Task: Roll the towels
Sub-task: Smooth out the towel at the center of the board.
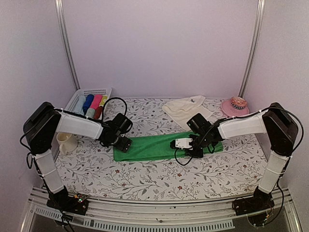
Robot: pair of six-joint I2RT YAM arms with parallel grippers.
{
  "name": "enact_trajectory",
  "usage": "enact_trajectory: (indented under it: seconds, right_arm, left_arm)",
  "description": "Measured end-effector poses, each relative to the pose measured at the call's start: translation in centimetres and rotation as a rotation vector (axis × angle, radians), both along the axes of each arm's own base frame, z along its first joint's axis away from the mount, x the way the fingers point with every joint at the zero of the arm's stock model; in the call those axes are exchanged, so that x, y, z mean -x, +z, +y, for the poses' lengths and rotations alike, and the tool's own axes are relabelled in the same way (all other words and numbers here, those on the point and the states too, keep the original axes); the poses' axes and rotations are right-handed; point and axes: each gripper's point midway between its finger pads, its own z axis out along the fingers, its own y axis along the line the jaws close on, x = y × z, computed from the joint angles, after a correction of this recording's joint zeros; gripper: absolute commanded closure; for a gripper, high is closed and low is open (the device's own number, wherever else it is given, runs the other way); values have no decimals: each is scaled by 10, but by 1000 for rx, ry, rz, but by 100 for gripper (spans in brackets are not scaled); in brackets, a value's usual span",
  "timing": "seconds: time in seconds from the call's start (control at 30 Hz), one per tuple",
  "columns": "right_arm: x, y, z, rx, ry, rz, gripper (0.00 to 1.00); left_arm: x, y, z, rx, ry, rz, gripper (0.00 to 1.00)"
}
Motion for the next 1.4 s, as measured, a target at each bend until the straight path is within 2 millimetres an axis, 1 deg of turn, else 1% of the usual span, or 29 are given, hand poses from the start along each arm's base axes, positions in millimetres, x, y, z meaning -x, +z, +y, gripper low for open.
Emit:
enact_trajectory:
  seconds: [0.07, 0.27, 0.33, 0.4, 0.47, 0.77, 0.93, 1.1, 1.4]
  right_arm:
    - [-1, 0, 0, 1, -2, -1, 90]
    - [-2, -1, -1, 9, -6, -6, 88]
    - [-3, -2, -1, 10, -7, -7, 91]
    - [-3, -2, -1, 11, -8, -8, 96]
    - [-3, -2, -1, 13, -9, -10, 98]
    - [-3, -1, -1, 10, -8, -10, 98]
    - [-2, 4, 1, -1, -1, -12, 98]
    - [2, 6, 1, -9, 11, 3, 98]
    - [12, 2, -2, 6, 39, 42, 98]
  left_arm:
    - [0, 0, 0, 0, 0, 0, 3]
    - [-2, 0, -1, 2, 2, -8, 3]
    - [-2, 0, -1, 1, 2, -8, 3]
    - [-2, 0, -1, 2, 3, -9, 3]
    - [-2, 0, -1, 2, 3, -10, 3]
    - [-2, 0, -1, 2, 3, -11, 3]
    - [-2, 0, -1, 1, 3, -10, 3]
    - [-2, 0, -1, 1, 4, -11, 3]
    - [-2, 0, 0, 1, 4, -11, 3]
